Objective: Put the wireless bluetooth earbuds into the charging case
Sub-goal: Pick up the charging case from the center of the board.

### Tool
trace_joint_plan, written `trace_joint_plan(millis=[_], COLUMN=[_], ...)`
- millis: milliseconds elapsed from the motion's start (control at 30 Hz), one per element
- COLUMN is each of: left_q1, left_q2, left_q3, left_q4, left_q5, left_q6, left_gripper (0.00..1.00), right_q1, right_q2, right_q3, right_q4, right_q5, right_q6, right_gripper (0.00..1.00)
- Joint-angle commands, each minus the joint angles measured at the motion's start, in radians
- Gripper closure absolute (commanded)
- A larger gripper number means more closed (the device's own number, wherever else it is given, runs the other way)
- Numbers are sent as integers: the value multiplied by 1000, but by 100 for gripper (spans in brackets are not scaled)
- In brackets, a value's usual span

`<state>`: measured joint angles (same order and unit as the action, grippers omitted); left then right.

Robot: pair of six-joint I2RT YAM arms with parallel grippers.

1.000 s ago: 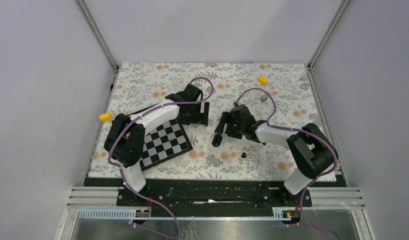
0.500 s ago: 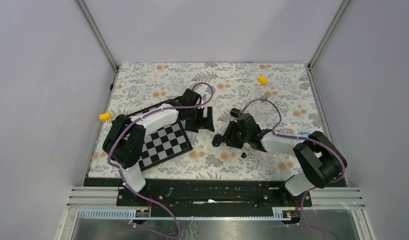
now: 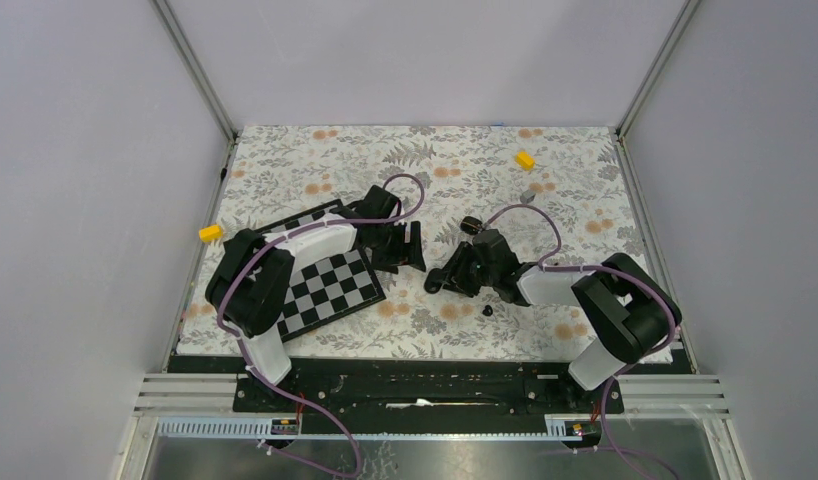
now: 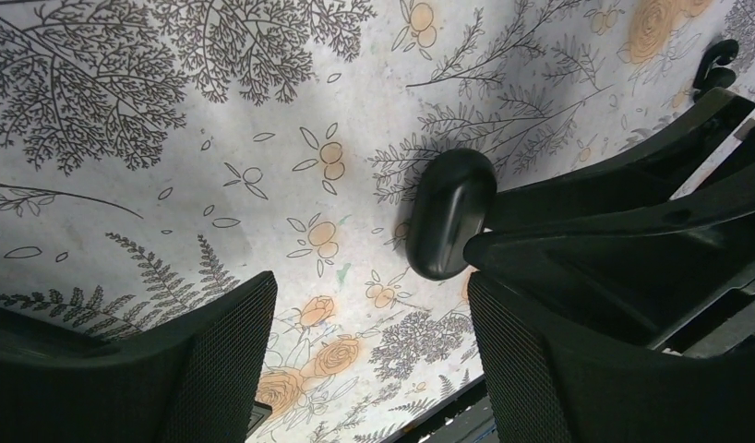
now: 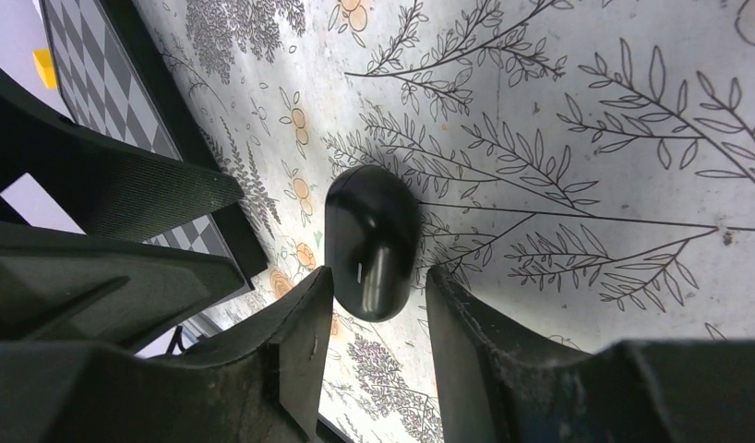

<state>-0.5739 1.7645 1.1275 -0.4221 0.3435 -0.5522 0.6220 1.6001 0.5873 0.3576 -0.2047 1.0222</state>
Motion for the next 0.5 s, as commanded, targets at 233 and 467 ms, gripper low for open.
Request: trace_joint_plan(millis=[233, 467], left_q1=[14, 34], left_q2=[19, 17], left_q3=[-15, -11], left_q4=[81, 79], left_q5=[56, 70], left_q6=[-23, -15], left_gripper=[24, 25], right_q1=[6, 1], right_q2=[21, 4], right_q3=[-3, -12], right_q4=[60, 78], right_q5=[27, 12], right_q6=[37, 55], right_gripper=[55, 53])
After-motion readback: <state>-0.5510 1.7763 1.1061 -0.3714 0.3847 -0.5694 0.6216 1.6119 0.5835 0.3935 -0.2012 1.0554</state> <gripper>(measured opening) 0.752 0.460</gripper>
